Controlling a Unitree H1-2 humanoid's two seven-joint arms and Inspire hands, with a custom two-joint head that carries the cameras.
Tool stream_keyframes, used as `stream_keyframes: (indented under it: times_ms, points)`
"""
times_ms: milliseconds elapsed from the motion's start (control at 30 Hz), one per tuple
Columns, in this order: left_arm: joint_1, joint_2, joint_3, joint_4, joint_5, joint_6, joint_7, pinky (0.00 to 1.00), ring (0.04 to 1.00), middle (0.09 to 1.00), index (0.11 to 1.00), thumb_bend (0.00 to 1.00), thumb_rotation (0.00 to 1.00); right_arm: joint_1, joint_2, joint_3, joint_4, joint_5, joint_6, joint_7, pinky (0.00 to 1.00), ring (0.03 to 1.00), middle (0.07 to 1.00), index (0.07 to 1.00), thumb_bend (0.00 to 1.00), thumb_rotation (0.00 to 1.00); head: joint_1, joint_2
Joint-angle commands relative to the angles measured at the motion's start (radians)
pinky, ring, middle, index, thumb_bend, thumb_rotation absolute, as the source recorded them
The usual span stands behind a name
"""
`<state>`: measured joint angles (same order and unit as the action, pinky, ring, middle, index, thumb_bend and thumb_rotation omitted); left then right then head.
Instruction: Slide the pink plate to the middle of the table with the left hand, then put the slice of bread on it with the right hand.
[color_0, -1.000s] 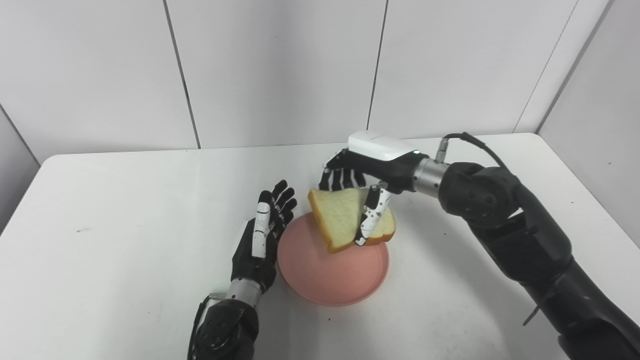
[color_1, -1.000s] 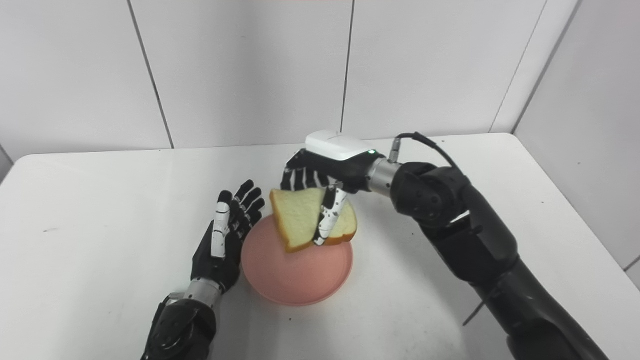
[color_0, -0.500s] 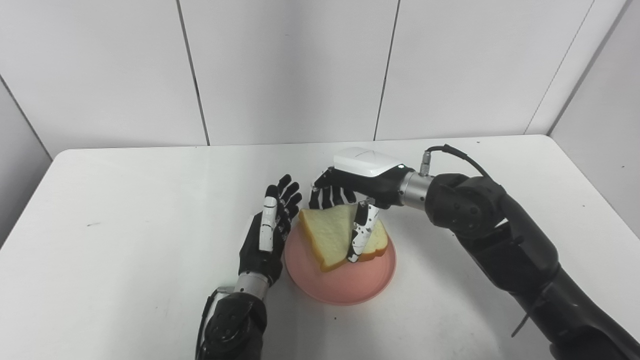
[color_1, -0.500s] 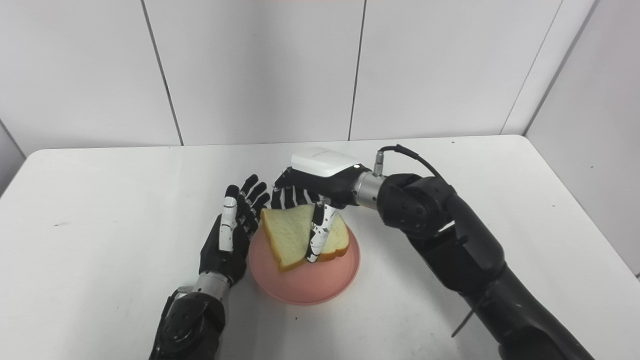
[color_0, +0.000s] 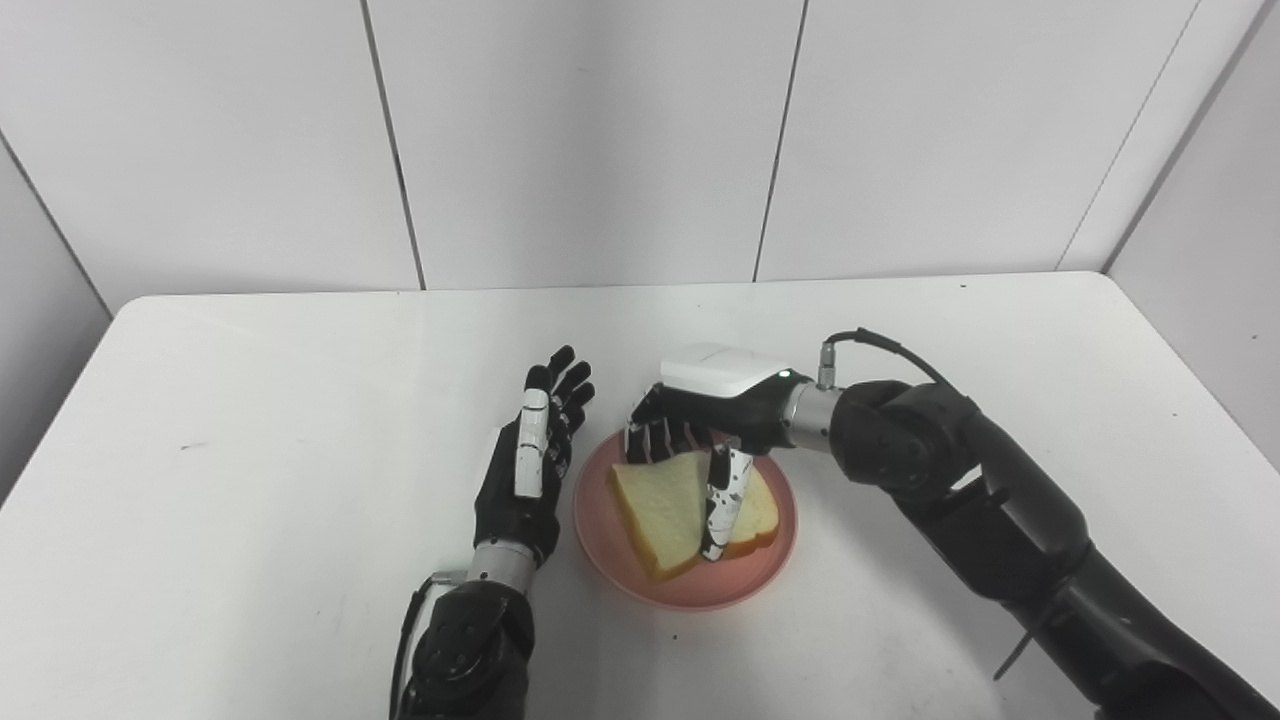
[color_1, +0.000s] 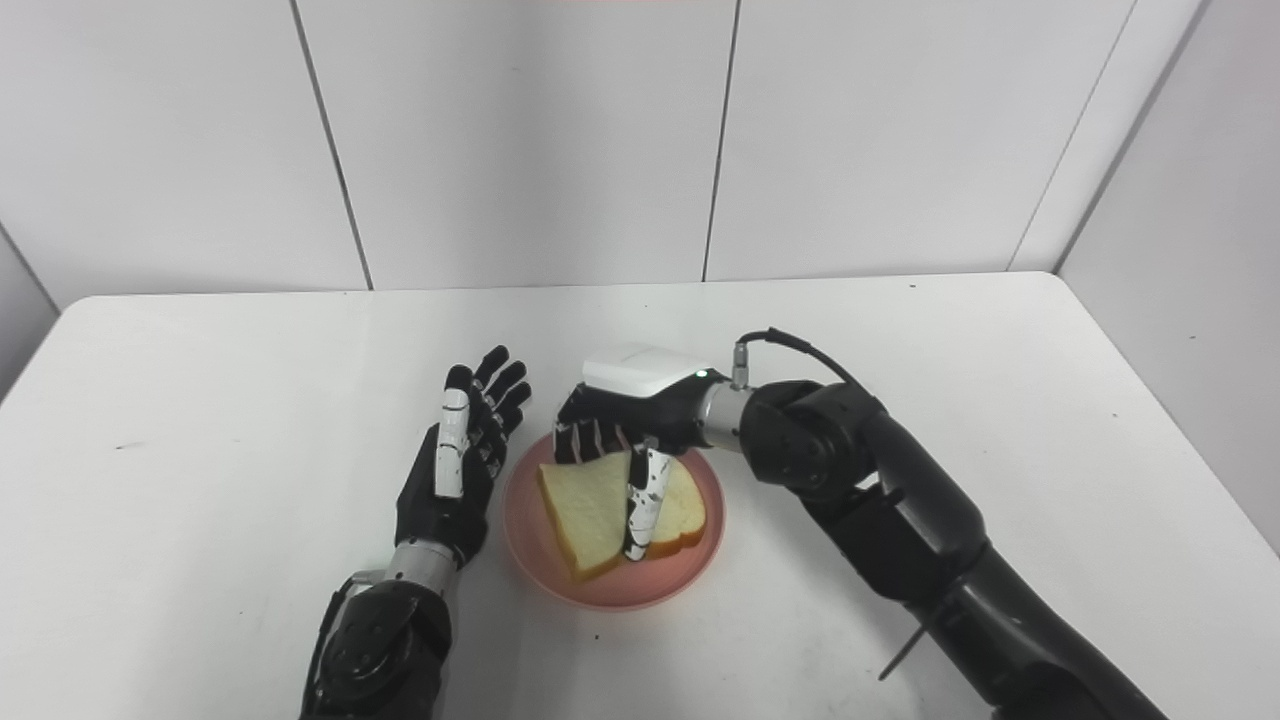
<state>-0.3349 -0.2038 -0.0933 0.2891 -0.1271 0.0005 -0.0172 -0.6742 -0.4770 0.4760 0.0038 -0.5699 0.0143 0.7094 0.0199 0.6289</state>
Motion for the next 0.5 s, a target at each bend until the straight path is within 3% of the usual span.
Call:
stream_keyframes:
  times_ms: [0,267,400,433,467]
  points:
    - [-0.024,-0.022,0.002,-0.023,0.009,-0.009,0.005,0.98,0.930,0.922,0.895,0.72,1.00,-0.028,0.006,-0.008,0.001,-0.015,-0.032,-0.032,0.39,0.450,0.484,0.492,0.53,0.00,0.000,0.000]
    - [-0.024,-0.018,0.001,-0.020,0.010,-0.006,0.004,0.99,0.925,0.916,0.896,0.72,1.00,-0.016,0.010,0.008,0.037,-0.078,-0.097,-0.082,0.41,0.488,0.497,0.486,0.53,0.00,-0.004,-0.004]
    - [-0.024,-0.017,0.001,-0.019,0.009,-0.007,0.002,0.97,0.922,0.918,0.899,0.72,1.00,-0.002,0.005,0.003,0.021,-0.094,-0.122,-0.108,0.46,0.555,0.487,0.503,0.53,0.01,-0.005,-0.006]
    - [-0.024,-0.017,0.002,-0.018,0.007,-0.006,0.001,0.97,0.920,0.918,0.900,0.72,1.00,0.002,0.004,0.001,0.015,-0.099,-0.130,-0.118,0.49,0.595,0.597,0.499,0.52,0.09,-0.005,-0.006]
    - [-0.024,-0.017,0.003,-0.018,0.006,-0.005,0.001,0.97,0.919,0.917,0.899,0.71,1.00,0.004,0.002,0.000,0.009,-0.104,-0.142,-0.128,0.53,0.638,0.664,0.625,0.69,0.18,-0.005,-0.006]
